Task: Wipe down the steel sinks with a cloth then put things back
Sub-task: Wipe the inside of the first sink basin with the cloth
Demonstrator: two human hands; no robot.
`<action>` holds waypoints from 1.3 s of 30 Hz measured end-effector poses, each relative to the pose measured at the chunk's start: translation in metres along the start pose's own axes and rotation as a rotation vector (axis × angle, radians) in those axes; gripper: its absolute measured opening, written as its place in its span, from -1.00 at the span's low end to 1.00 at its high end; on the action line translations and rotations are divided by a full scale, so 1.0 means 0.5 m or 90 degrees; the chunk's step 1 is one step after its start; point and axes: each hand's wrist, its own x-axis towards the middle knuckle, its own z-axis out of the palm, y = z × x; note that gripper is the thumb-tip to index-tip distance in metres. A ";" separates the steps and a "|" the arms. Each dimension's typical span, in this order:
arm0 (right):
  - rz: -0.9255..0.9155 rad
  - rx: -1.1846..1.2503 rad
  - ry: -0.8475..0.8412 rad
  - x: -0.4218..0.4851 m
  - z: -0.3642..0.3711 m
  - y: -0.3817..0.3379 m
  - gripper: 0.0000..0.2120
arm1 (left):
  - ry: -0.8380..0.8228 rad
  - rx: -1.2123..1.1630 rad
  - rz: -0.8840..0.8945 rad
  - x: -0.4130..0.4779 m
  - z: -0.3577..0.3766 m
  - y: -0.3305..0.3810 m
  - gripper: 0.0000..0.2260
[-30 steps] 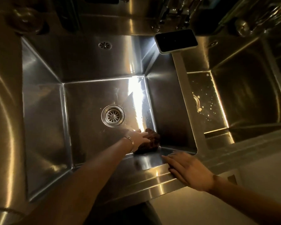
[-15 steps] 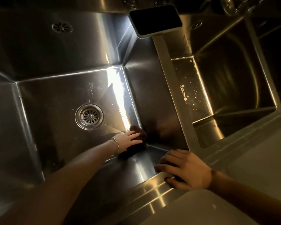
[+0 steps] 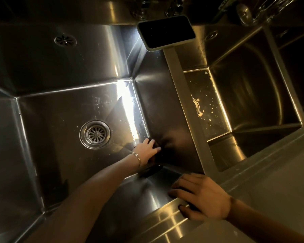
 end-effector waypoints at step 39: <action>-0.111 -0.159 -0.062 0.131 -0.140 0.147 -0.67 | 0.562 -0.269 -0.143 0.017 -0.192 -0.124 -0.60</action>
